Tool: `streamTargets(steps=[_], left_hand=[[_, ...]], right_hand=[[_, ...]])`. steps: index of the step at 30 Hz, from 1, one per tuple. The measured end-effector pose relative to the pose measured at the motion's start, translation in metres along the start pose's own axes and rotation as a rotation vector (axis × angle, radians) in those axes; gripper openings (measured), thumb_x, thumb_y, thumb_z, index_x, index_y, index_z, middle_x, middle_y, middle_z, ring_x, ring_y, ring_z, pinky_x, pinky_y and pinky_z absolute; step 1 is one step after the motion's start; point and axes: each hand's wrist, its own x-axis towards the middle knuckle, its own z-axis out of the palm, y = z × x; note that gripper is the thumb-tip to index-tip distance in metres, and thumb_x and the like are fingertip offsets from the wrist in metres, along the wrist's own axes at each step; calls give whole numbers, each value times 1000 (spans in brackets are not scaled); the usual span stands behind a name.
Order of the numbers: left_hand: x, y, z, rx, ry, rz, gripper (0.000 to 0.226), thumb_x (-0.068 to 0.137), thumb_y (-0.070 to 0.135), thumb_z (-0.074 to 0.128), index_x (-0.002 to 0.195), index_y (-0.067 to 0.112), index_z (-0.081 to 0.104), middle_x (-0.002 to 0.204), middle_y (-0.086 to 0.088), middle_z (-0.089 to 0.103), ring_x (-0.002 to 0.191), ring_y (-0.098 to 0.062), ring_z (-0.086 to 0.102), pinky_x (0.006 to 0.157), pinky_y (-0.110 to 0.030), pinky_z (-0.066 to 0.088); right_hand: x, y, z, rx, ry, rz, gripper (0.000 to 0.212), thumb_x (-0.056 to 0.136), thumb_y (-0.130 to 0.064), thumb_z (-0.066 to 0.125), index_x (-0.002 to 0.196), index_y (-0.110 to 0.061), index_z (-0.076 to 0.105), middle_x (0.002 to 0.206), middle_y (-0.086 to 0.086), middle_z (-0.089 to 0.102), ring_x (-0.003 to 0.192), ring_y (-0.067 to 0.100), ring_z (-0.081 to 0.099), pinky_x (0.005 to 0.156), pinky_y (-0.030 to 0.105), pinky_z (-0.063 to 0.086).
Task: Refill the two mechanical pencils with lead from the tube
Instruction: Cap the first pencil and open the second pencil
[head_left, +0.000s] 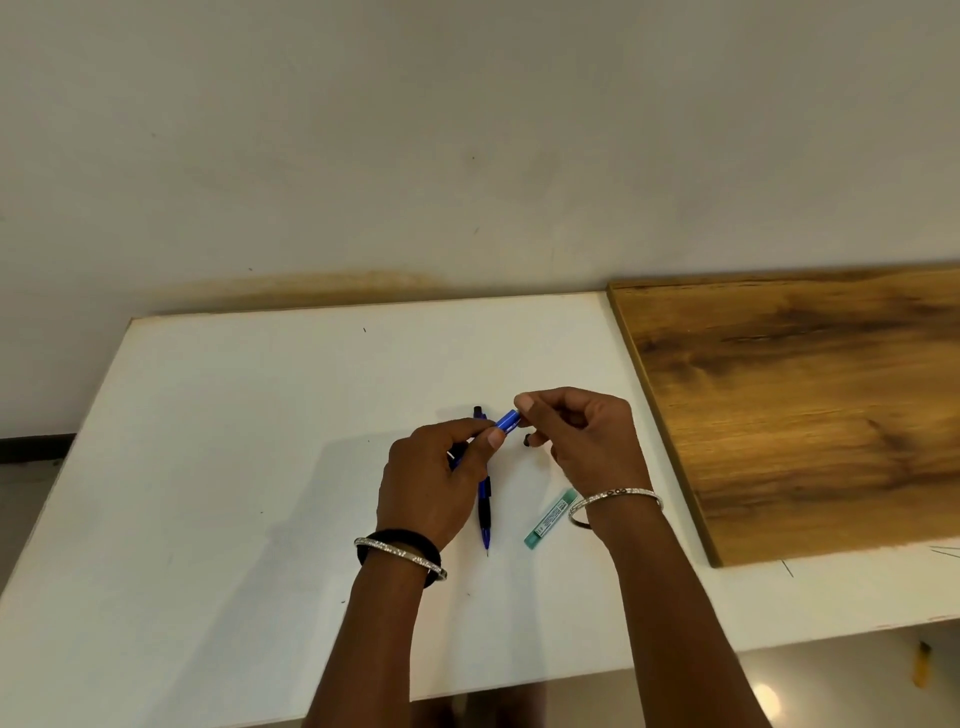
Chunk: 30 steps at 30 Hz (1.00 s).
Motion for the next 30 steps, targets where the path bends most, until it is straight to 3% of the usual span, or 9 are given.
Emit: streamTargets(steps=[6, 9, 13, 16, 18, 21, 30], left_hand=[[-1, 1, 0, 2, -20, 4, 26, 88, 47, 57, 102, 33, 74, 74, 9, 69, 69, -13, 64, 63, -24, 49], [-1, 3, 1, 8, -16, 27, 24, 89, 47, 56, 99, 35, 74, 63, 12, 66, 56, -4, 56, 55, -17, 40], [0, 0, -4, -11, -18, -4, 24, 89, 46, 58, 99, 34, 75, 70, 9, 69, 62, -8, 59, 57, -17, 39], [1, -3, -6, -15, 8, -21, 27, 88, 47, 57, 103, 31, 75, 76, 7, 70, 65, -14, 61, 59, -19, 40], [1, -1, -5, -21, 13, -25, 29, 88, 47, 57, 104, 30, 74, 75, 6, 70, 64, -14, 59, 57, -18, 38], [1, 1, -2, -16, 5, -18, 29, 89, 48, 55, 102, 30, 74, 72, 6, 69, 61, -14, 58, 56, -17, 36], [2, 3, -2, 8, 10, -1, 30, 90, 47, 53, 102, 28, 73, 67, 9, 67, 57, -7, 58, 54, -13, 35]], right_hand=[[2, 3, 0, -90, -27, -15, 12, 87, -24, 68, 91, -13, 72, 76, 0, 73, 62, 7, 67, 56, 12, 45], [1, 3, 8, -133, 6, -39, 14, 93, -21, 60, 93, -9, 66, 74, 1, 69, 56, 1, 64, 52, 7, 45], [1, 1, 5, 26, 157, -7, 14, 98, -14, 50, 92, -6, 59, 74, 7, 69, 52, 4, 62, 46, 8, 43], [6, 8, -7, -197, 291, -79, 9, 95, -18, 59, 91, -10, 63, 80, 1, 68, 66, 8, 62, 61, 16, 49], [7, 15, -11, -427, 273, -101, 9, 90, -22, 65, 90, -13, 67, 83, -3, 66, 75, 11, 59, 67, 19, 45], [8, 22, -8, -575, 191, -87, 9, 86, -23, 70, 87, -14, 72, 87, 2, 72, 75, 10, 56, 72, 21, 42], [5, 24, -5, -643, 139, -50, 16, 85, -32, 71, 87, -17, 77, 89, 2, 75, 89, 21, 64, 82, 32, 53]])
